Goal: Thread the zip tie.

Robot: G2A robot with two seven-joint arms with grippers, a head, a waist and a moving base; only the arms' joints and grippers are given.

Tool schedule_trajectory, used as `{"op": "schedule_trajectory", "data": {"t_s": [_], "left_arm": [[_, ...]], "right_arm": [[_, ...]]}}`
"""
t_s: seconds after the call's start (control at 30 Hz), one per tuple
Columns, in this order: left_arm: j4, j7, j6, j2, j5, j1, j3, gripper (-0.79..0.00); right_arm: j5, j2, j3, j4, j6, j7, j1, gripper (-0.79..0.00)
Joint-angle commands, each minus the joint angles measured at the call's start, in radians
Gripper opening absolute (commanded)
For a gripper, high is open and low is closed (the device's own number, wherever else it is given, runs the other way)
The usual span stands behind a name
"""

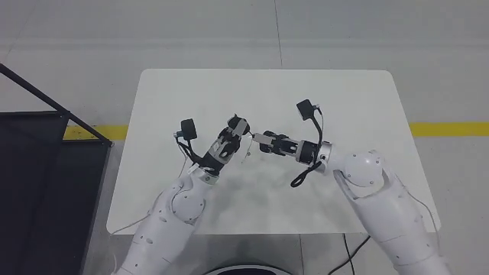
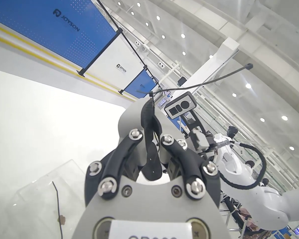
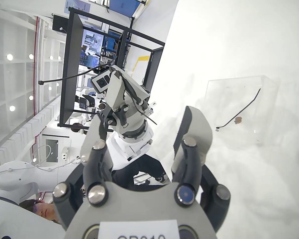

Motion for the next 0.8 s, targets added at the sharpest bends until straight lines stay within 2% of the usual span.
{"op": "schedule_trajectory", "data": {"t_s": [0.0,0.1,0.77], "left_arm": [[0.0,-0.001,0.0,-0.001,-0.002,0.001,0.0,-0.785],[0.0,-0.002,-0.001,-0.001,-0.002,0.001,-0.001,-0.785],[0.012,-0.031,-0.017,-0.006,-0.033,-0.006,-0.003,-0.785]], "right_arm": [[0.0,-0.002,-0.005,0.005,-0.001,-0.001,0.005,-0.529],[0.001,-0.004,-0.01,0.011,-0.002,0.002,0.01,-0.554],[0.009,-0.016,-0.03,0.059,0.006,0.012,0.046,-0.529]]}}
